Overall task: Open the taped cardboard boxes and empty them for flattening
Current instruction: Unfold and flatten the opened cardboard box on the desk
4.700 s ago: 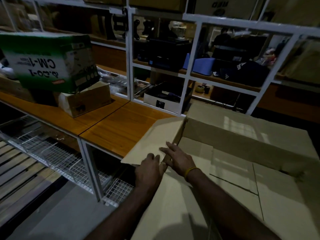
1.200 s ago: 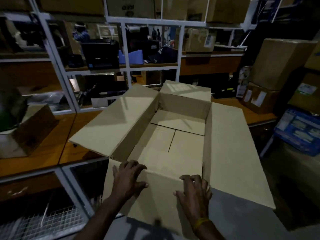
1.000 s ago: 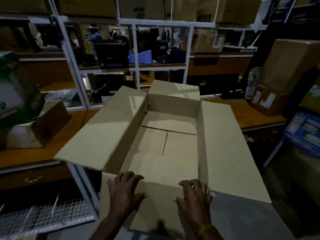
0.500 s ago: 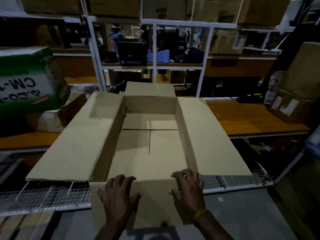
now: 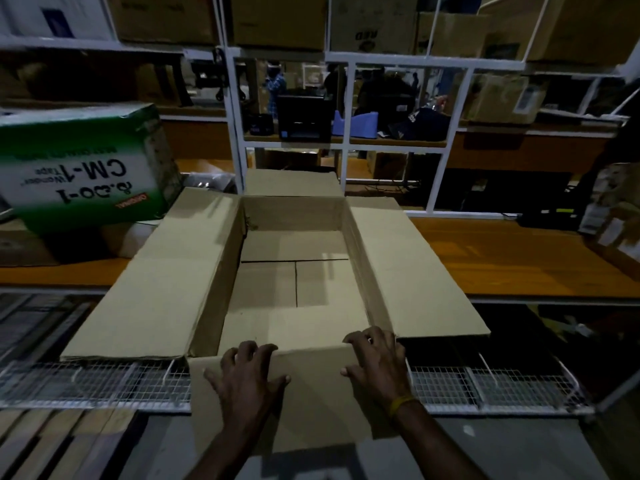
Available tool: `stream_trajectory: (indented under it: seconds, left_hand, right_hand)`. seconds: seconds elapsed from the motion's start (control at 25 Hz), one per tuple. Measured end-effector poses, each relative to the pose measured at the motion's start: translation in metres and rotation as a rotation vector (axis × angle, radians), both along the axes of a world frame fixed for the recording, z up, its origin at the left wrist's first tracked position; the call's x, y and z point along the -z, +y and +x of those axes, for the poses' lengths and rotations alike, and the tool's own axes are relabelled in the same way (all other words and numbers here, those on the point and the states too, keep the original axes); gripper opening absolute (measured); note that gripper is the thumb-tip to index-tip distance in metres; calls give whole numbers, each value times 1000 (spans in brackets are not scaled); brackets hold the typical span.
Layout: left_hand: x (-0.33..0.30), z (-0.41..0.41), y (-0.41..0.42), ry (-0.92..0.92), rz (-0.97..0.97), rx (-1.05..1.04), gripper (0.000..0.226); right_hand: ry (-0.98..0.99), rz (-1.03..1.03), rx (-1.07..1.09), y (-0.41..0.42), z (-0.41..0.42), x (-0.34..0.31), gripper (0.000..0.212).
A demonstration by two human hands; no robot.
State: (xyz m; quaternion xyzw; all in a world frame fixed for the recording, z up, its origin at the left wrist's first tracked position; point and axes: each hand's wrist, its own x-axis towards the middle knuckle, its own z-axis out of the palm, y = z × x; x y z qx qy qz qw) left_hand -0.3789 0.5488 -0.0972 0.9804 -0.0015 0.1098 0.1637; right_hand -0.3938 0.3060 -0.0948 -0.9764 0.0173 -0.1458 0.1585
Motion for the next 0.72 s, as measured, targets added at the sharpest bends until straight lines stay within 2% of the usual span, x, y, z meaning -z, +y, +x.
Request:
stream_trajectory:
  seconds: [0.24,0.52,0.72]
  left_hand:
    - [-4,32,12,17,-22,42,59]
    - [24,23,17,63,-9,76,60]
    - [32,24,24,-19,-59,101,69]
  right_hand:
    - [6,12,20,12,30,3,52]
    - [42,75,45,16,17,30,47]
    - [-31,146,36,19,15,32,40]
